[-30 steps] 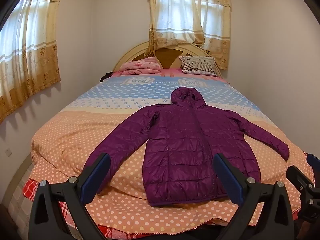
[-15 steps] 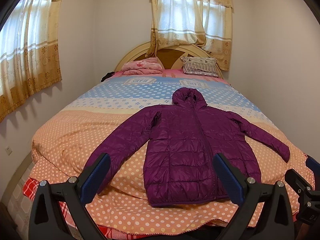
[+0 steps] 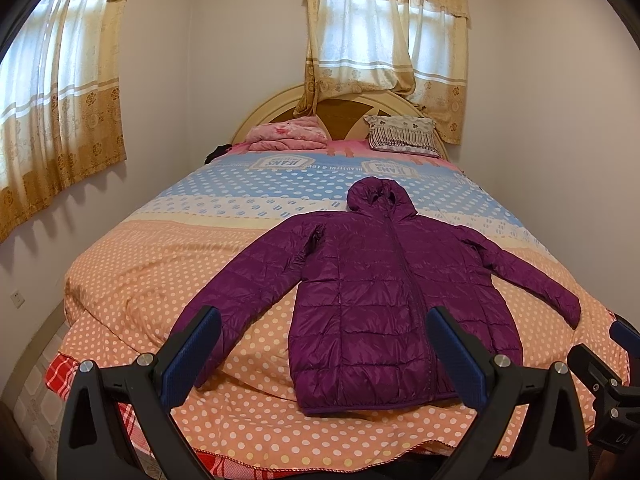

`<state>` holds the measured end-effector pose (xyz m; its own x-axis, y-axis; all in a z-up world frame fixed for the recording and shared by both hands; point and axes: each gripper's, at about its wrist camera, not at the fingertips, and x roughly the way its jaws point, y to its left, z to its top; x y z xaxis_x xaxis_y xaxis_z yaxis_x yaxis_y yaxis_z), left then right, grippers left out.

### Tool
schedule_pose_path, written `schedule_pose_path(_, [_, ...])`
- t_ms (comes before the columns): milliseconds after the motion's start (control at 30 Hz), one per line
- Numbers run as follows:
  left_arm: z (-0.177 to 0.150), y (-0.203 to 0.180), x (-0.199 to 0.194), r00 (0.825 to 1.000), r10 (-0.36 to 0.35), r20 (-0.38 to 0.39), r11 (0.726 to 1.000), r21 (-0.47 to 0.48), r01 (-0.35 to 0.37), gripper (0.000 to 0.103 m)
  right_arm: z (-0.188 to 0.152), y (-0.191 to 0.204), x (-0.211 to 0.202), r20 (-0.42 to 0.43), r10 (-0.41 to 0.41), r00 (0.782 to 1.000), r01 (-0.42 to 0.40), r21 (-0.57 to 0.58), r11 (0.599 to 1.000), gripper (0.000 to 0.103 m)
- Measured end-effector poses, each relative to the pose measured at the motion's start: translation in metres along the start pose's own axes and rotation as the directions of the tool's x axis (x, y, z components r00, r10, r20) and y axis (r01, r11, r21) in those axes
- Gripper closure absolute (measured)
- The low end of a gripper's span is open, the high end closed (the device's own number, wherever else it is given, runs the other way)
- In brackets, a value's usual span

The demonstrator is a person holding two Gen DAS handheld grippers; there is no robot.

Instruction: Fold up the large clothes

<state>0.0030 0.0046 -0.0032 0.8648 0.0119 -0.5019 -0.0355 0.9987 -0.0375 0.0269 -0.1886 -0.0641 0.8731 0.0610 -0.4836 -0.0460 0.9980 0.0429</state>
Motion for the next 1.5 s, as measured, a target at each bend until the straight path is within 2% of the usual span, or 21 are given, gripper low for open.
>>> schedule_pose_path(1500, [0.0002, 0.0038, 0.0018, 1.000, 0.002, 0.001, 1.000, -0.006, -0.002, 0.001, -0.0016, 0.0005, 0.0046, -0.028, 0.008, 1.000, -0.008, 0.008, 1.000, 0.000])
